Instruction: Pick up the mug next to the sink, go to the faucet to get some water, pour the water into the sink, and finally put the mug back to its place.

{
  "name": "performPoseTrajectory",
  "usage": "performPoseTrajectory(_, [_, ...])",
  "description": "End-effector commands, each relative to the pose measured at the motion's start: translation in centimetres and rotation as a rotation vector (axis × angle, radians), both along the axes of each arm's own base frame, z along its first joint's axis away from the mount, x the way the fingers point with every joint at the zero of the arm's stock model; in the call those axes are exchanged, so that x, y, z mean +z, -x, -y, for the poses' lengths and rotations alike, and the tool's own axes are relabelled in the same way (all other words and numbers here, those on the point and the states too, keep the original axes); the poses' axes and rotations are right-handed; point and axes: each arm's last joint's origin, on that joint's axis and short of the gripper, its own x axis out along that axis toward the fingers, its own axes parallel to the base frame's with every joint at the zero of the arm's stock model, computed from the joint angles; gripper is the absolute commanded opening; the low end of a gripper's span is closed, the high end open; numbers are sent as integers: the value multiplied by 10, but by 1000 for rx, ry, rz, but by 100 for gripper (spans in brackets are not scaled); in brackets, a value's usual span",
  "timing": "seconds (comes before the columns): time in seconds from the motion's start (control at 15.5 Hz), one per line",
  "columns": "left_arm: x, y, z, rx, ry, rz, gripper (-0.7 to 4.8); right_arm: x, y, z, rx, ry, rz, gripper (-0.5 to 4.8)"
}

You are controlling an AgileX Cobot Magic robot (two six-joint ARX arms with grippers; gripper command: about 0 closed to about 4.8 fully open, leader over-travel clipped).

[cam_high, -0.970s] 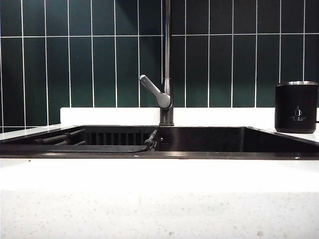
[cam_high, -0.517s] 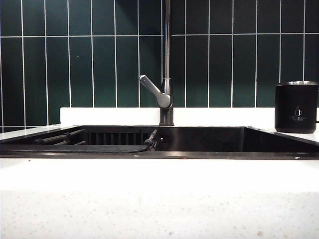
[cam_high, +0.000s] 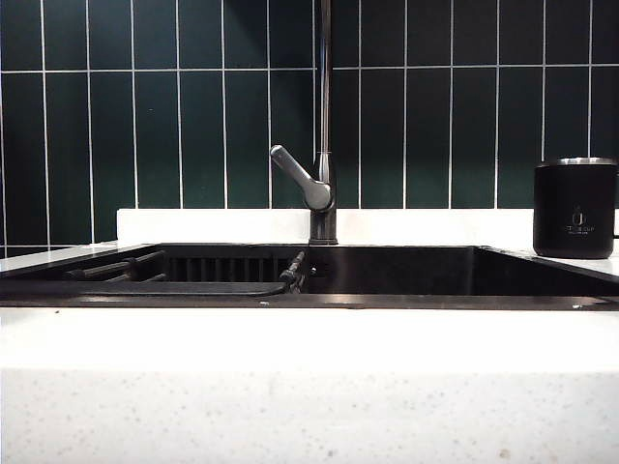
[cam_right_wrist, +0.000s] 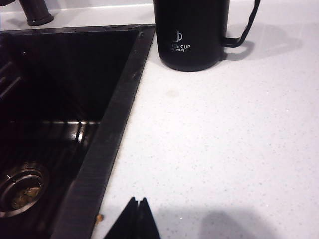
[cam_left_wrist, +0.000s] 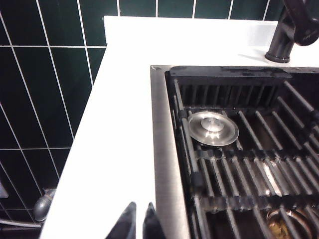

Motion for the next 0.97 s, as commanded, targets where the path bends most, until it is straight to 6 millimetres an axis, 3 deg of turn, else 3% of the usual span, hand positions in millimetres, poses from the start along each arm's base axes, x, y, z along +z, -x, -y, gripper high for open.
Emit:
performPoseTrajectory(0.06, [-18, 1, -1, 5, -13, -51, 19, 2, 0, 0, 7, 21, 17, -1])
performPoseTrajectory(0.97, [-22, 2, -1, 10, 28, -62, 21, -3, 0, 0, 10, 48, -16, 0])
